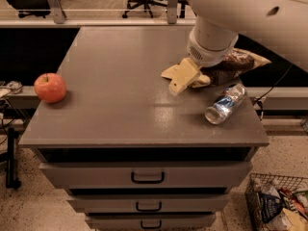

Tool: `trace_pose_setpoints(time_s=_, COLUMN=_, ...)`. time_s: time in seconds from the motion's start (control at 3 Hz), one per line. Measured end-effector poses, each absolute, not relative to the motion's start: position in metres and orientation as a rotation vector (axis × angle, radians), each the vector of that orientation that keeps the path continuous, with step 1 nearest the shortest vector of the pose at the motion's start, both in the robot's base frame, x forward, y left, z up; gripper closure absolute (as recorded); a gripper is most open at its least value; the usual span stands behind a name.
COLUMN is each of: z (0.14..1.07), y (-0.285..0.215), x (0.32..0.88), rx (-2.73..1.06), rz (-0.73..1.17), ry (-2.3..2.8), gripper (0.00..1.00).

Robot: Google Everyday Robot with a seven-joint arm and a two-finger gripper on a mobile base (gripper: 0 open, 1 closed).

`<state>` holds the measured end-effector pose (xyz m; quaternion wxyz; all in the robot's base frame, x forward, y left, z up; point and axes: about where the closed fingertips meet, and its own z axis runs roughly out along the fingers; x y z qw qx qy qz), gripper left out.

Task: Move brown chip bag near redbull can

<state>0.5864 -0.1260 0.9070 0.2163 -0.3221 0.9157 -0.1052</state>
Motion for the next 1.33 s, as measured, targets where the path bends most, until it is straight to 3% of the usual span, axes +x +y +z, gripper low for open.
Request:
trace_pose_setpoints(time_s=1.0, z=1.004, y=-0.264, x=0.677, rx=-0.274, rz=-0.103, ry=2.357, gripper=0.0)
trace_pose_setpoints(time_s=1.33, z=1.044, y=-0.321, x=0.674, rx=0.007, rz=-0.037, ry=2.227, gripper=0.0)
